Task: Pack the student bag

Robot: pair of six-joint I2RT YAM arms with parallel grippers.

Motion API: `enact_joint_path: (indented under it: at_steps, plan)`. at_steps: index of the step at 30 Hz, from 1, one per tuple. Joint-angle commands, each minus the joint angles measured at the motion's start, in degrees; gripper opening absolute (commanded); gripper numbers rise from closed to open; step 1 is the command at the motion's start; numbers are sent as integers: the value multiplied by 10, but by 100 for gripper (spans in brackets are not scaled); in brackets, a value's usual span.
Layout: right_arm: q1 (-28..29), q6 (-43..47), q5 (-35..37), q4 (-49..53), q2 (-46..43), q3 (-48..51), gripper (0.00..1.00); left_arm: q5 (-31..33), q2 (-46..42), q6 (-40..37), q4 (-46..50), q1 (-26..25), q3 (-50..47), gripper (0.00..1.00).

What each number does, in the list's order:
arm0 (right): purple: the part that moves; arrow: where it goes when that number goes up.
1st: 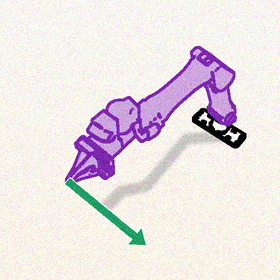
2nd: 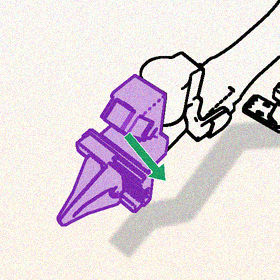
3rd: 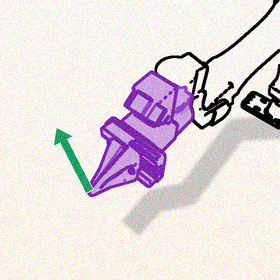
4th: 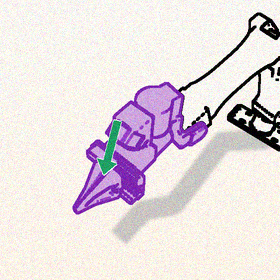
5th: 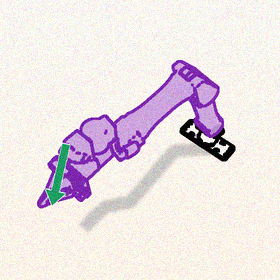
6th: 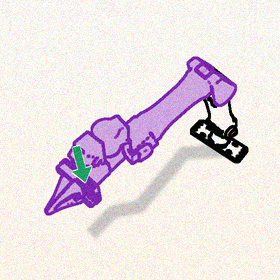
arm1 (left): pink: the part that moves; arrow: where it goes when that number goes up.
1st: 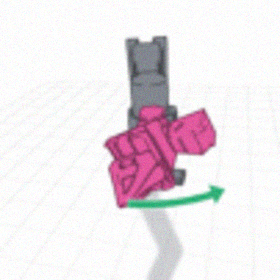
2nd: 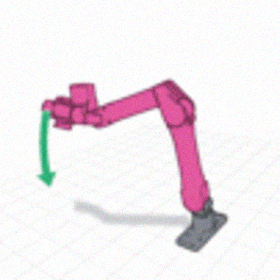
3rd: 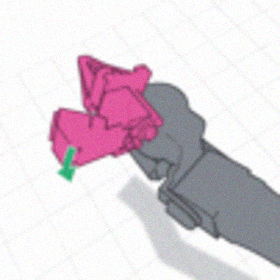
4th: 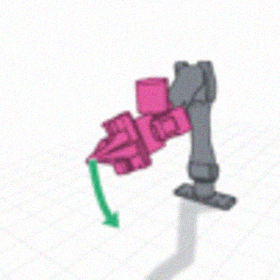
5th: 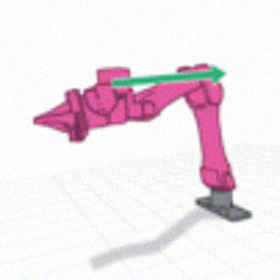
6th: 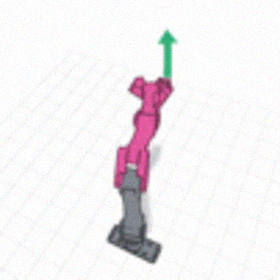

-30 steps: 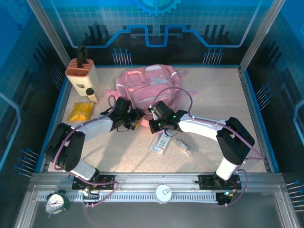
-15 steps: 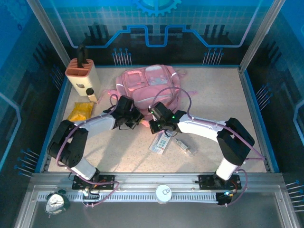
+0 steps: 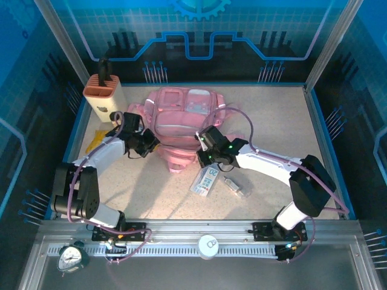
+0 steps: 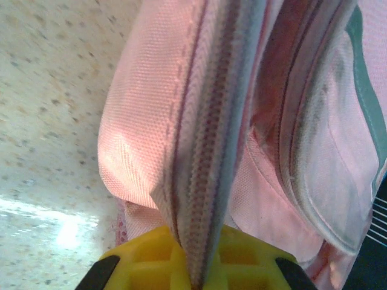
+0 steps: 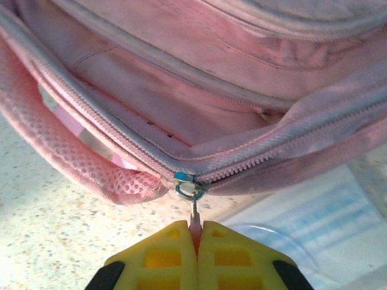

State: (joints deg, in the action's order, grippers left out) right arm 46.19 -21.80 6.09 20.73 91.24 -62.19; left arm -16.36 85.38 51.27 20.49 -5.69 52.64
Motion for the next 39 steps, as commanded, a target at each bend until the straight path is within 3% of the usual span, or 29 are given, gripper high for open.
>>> enact_joint_path:
  at_steps: [1, 4, 8, 12, 17, 24, 34, 37, 39]
  plan:
    - [21, 0, -60, 0, 28, -24, 0, 22, 0, -50, 5, 25, 40, 3]
    - [21, -10, -56, -18, 39, -18, 0, 0, -27, -32, -9, 24, 18, 25]
    - [20, 1, -53, -32, 32, -8, 0, -26, -95, 63, -41, 2, -45, 36]
    - [18, -2, -59, -38, 40, -1, 0, 43, -157, 159, -63, -96, -82, 47]
    - [18, -8, -50, -53, 39, 10, 0, 95, -148, 294, -143, -210, -118, 50]
    - [17, -13, -49, -60, 41, 19, 0, 123, -63, 372, -197, -260, -103, 46]
    - [20, -16, -47, -74, 48, 19, 0, 194, -5, 404, -125, -264, -80, 38]
    - [24, -11, -35, -59, 56, 9, 0, 210, 1, 403, -123, -262, -81, 29]
    - [26, -10, -14, -45, 57, 5, 0, 217, -1, 390, -113, -258, -79, 17]
